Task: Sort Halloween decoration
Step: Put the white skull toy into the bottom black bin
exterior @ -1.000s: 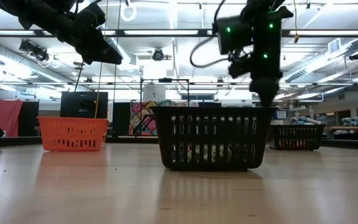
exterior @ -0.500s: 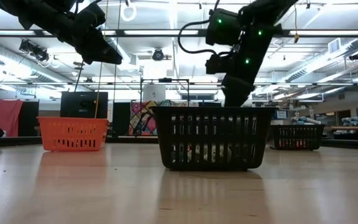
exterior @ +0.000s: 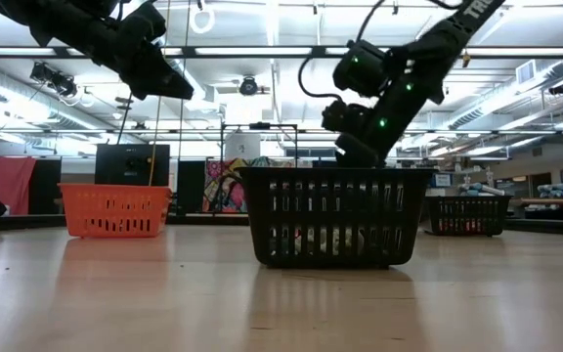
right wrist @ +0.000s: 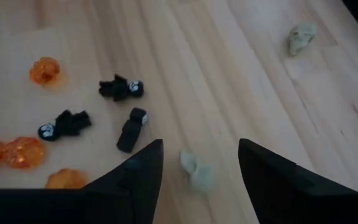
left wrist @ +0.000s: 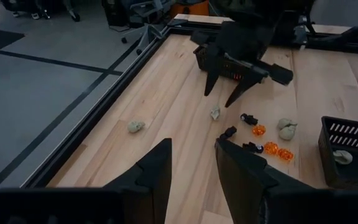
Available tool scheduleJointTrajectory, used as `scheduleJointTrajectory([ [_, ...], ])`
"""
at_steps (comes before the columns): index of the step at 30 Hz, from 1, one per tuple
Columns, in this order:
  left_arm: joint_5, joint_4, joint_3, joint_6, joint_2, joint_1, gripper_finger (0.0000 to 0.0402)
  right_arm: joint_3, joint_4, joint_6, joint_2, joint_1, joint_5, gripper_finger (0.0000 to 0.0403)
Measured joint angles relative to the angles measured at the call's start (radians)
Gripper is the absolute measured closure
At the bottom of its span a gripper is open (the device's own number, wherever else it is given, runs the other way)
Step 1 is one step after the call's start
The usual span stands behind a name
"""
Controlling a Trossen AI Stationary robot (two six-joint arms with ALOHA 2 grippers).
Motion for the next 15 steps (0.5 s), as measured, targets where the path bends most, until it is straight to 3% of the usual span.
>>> scheduleJointTrajectory([
  [8, 0.0, 0.002, 0.0, 0.0, 0.0, 0.0, 0.0269, -0.069, 0.135, 0.0, 0.06, -0.032, -0.07, 0.0191],
  [15, 0.0, 0.008, 0.0, 0.0, 0.0, 0.0, 0.0269, -0.066, 0.154, -0.005, 0.129, -0.032, -0.056, 0.0192],
])
